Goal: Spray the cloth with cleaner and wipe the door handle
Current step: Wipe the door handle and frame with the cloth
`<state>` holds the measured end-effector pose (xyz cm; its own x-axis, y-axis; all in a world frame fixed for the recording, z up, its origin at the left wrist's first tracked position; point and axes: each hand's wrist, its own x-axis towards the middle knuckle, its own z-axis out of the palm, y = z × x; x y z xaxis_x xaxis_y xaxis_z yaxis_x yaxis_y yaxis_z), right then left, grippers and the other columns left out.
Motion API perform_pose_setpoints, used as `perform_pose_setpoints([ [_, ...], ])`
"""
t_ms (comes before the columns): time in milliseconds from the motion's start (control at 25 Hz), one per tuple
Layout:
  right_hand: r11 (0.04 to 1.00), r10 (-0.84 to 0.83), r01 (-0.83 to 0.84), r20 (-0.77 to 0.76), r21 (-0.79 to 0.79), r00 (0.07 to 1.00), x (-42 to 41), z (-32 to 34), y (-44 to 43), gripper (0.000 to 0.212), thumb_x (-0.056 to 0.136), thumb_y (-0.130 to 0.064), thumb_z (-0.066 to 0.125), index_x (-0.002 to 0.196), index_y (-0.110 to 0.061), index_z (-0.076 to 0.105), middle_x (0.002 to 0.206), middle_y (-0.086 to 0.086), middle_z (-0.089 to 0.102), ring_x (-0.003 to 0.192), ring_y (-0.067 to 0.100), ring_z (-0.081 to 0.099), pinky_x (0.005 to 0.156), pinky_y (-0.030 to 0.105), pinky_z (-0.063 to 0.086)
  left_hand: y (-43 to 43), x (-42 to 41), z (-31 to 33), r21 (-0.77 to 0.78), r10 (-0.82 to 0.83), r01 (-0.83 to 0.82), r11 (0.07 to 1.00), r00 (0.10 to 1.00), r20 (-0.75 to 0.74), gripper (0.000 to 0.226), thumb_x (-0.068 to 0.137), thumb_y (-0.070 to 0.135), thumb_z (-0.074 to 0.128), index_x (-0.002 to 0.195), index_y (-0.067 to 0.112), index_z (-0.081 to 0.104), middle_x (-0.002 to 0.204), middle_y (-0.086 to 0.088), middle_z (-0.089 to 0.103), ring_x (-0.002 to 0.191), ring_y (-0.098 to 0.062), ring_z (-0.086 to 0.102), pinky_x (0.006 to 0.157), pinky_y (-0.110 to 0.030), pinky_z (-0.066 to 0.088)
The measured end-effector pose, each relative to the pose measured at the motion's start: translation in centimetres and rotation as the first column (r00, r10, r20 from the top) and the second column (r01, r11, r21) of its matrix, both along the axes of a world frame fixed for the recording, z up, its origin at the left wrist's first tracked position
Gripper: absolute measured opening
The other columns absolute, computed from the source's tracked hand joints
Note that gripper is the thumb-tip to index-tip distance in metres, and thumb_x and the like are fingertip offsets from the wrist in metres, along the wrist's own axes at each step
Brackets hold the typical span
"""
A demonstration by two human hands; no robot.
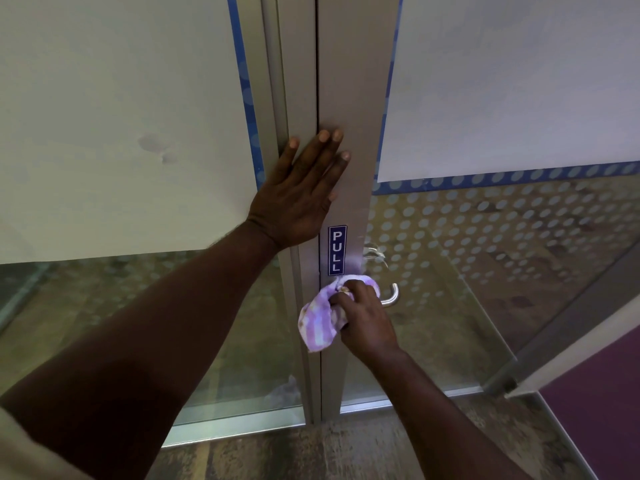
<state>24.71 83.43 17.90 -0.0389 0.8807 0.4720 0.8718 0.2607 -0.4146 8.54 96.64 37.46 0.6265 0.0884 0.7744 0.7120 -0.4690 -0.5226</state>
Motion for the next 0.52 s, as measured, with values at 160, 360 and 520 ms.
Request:
perform_pose_setpoints([
  [160,0.990,-0.139,0.139,-0.016,0.029,0.990,4.0,0.1,-1.6,0.028,0.079,-0.008,0.066,0.104,-0.019,0.073,0.124,0.004,0.064,0.109,0.029,0.058,0.083,0.032,0.043,-0.2,0.1,-0.1,-0.004,0.002,-0.002,1.000,1.000,0.001,0.058,0.109,0.027,0.046,0.161,0.004,0.036,0.166,-0.022,0.035,0.155,-0.039,0.034,0.129,-0.054,0.007],
  [360,0.929,-0.360,0.350,-0.080,-0.118,0.929,8.5,1.2,-2.2,0.034,0.080,-0.007,0.074,0.113,-0.016,0.072,0.113,0.007,0.063,0.103,0.033,0.060,0.075,0.036,0.049,-0.4,0.2,0.1,-0.006,-0.010,0.010,1.000,1.000,0.014,0.058,0.107,0.026,0.050,0.159,0.002,0.039,0.164,-0.024,0.038,0.152,-0.040,0.037,0.125,-0.058,0.020],
  [520,0.887,-0.450,0.402,-0.222,-0.228,0.865,9.3,1.4,-2.5,0.024,0.084,-0.007,0.070,0.106,-0.017,0.072,0.101,0.005,0.058,0.090,0.033,0.063,0.071,0.041,0.054,-0.6,0.1,0.2,-0.023,-0.010,0.010,1.000,1.000,-0.001,0.057,0.108,0.026,0.048,0.159,0.002,0.039,0.164,-0.024,0.037,0.153,-0.041,0.036,0.125,-0.059,0.020],
])
